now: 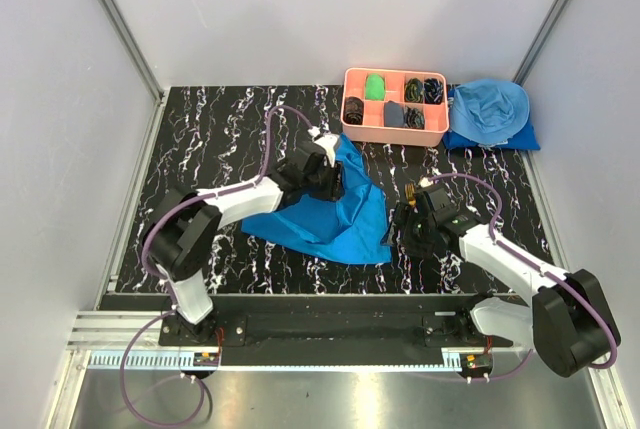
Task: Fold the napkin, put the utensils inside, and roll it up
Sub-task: Flatten the napkin out
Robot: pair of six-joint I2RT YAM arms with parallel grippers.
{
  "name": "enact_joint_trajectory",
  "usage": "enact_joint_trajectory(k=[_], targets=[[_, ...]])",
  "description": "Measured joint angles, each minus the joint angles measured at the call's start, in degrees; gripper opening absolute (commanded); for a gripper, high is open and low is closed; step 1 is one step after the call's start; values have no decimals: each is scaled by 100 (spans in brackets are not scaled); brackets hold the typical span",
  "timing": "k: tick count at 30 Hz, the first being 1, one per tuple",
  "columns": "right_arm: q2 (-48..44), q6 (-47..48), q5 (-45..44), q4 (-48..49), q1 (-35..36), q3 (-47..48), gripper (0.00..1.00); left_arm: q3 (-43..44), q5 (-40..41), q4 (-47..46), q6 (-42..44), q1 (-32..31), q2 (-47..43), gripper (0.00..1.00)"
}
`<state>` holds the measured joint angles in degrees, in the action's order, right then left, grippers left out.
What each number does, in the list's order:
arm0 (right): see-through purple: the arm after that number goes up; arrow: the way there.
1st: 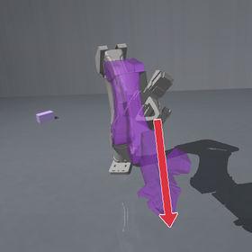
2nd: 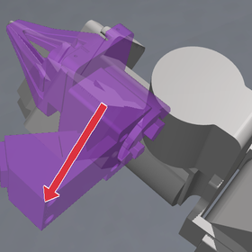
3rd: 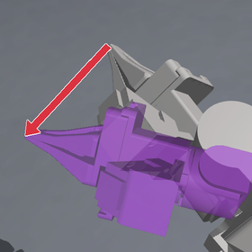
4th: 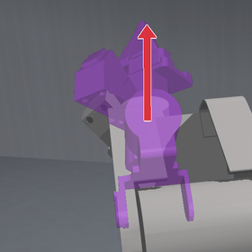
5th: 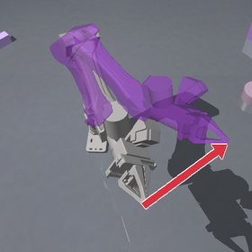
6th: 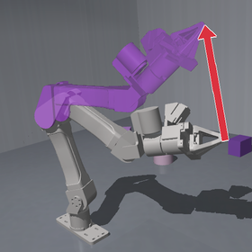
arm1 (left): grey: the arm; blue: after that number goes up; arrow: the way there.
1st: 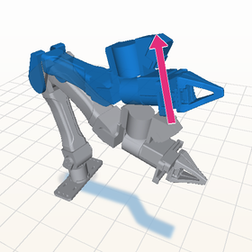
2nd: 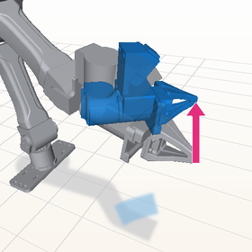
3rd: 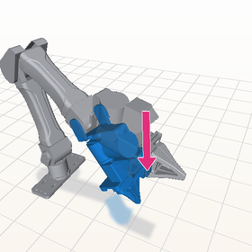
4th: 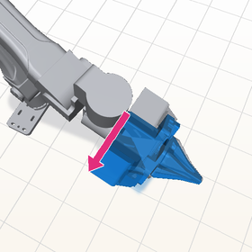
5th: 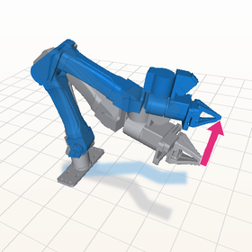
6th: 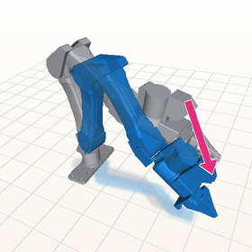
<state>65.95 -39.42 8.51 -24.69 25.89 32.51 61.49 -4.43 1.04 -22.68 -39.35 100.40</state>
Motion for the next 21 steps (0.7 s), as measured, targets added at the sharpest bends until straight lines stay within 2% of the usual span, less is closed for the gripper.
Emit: enact_joint_trajectory(k=[3,9,15,21], targets=[[4,-9,7,0,0,0,79,234,-184,11,317,0,223,70],[-85,-83,11,22,0,-59,79,804,-450,195,949,0,800,73],[-177,-153,13,42,0,-136,79,1156,-632,424,1329,0,1196,69],[-177,-162,13,42,0,-138,79,1241,-719,573,1403,0,1403,53]])
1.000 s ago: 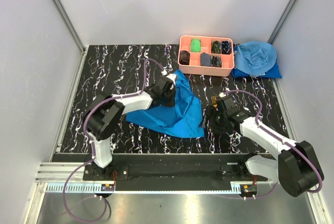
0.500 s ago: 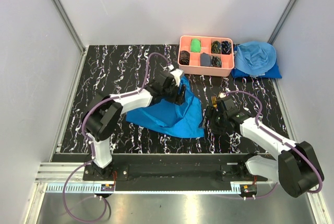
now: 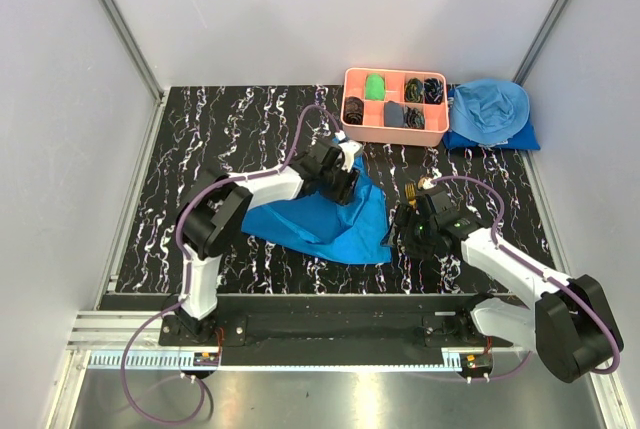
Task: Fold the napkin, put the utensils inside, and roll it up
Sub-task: Flatten the napkin out
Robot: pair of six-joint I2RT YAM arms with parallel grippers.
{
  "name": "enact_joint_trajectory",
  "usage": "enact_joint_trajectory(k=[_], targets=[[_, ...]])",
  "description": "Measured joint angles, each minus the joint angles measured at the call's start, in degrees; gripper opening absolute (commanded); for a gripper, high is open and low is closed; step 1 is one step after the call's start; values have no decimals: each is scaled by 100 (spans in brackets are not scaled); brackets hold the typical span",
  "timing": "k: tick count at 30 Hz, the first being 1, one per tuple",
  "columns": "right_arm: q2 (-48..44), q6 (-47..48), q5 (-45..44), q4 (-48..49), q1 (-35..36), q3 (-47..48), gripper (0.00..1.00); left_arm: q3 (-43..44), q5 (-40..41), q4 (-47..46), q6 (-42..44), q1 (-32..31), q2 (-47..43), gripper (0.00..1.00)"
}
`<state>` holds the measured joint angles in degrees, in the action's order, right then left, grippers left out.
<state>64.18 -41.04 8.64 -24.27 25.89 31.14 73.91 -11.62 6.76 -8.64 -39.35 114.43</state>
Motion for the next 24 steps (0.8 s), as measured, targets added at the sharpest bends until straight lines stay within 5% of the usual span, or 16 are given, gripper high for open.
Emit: enact_joint_trajectory(k=[8,13,24], targets=[[0,0,0,2,0,0,79,0,31,48,-120,0,39,32],[9,0,0,0,0,-2,79,0,31,44,-216,0,50,6],[203,13,-61,44,11,-31,78,-192,382,540,-387,11,-752,3]])
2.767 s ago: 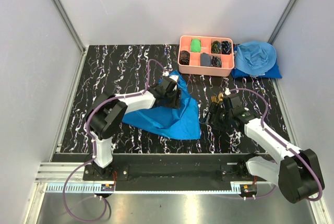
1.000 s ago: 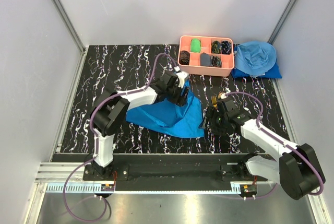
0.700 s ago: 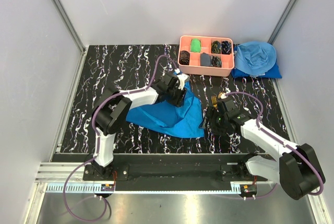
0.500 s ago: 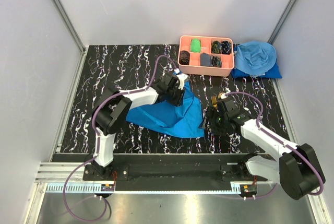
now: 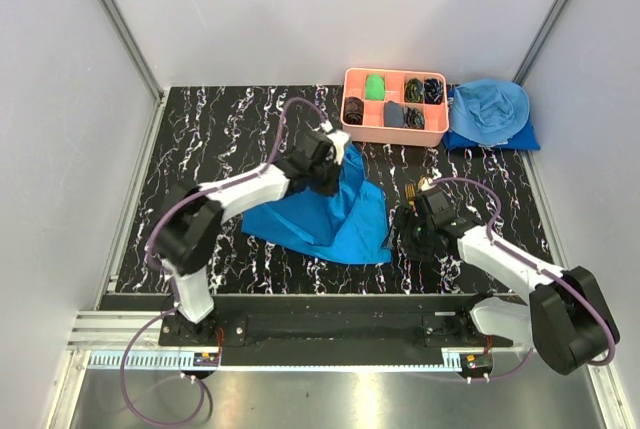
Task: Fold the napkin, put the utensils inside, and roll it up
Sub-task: Flatten the napkin out
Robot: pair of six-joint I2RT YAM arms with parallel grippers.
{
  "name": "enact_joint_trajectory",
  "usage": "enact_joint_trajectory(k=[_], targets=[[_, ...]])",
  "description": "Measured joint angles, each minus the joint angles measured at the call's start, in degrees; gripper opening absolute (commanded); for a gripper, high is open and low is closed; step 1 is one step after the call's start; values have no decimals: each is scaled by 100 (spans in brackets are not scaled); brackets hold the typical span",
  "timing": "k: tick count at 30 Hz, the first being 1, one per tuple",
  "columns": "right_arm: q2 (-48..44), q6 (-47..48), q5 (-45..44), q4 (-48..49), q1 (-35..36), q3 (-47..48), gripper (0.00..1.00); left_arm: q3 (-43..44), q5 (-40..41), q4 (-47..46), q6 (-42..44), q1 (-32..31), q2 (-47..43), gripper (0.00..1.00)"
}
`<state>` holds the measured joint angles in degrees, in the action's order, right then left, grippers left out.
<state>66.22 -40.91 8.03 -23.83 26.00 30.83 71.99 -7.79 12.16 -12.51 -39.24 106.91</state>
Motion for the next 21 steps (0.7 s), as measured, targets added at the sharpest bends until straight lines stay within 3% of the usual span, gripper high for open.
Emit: enact_joint_trajectory(k=[8,14,21], targets=[[501,267,-382,-68,122,374,80,-417,1060,1086,9,393,-2579,3],[1655,876,-651,-26,133,2011,81,-1386,2114,1945,42,964,-4522,2],[3303,1572,-688,284,136,4048,81,-2236,2791,2570,258,1344,-5718,2]])
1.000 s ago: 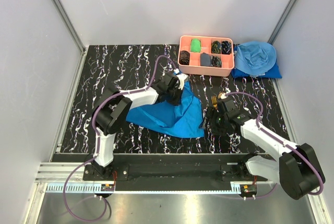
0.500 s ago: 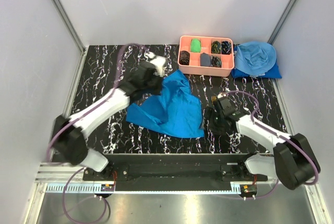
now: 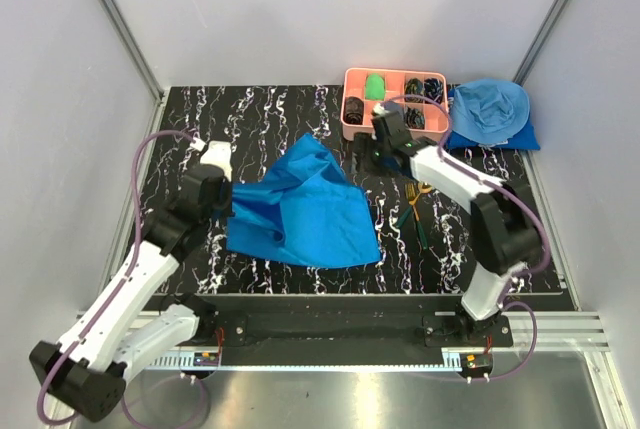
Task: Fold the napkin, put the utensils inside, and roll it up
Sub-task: Flatten the napkin out
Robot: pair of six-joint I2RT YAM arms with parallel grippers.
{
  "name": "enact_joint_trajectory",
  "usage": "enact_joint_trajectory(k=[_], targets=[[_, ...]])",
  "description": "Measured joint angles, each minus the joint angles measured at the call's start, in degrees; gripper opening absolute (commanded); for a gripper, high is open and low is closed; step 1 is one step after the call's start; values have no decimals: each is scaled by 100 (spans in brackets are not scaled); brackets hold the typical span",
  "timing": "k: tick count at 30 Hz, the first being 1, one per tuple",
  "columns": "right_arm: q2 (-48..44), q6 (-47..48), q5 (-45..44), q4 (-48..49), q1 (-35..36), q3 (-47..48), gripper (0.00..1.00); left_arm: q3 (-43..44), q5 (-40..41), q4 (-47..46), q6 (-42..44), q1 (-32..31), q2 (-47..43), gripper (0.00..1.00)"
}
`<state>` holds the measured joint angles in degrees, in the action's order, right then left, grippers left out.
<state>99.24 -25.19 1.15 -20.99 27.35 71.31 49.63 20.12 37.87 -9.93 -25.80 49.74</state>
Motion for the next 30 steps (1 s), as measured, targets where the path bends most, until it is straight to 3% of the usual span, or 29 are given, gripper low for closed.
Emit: enact_joint_trajectory(k=[6,15,20,21,24,30], targets=[[1355,190,413,247,0,1261,79,-315,289,-26,203,2,-380,2],[1934,142,1086,599,136,1325,74,-446,306,-151,374,4,-341,2],[1899,101,1198,898,487,822,50,-446,286,-190,431,4,-101,3],[1829,74,1226,1032,538,654,33,-442,286,-195,439,4,-52,3],[1561,0,1220,1082,629,157,6,-385,286,-188,503,4,142,3],[778,-323,1340,1126,669,-1003,7,122,299,-208,640,37,671,2]])
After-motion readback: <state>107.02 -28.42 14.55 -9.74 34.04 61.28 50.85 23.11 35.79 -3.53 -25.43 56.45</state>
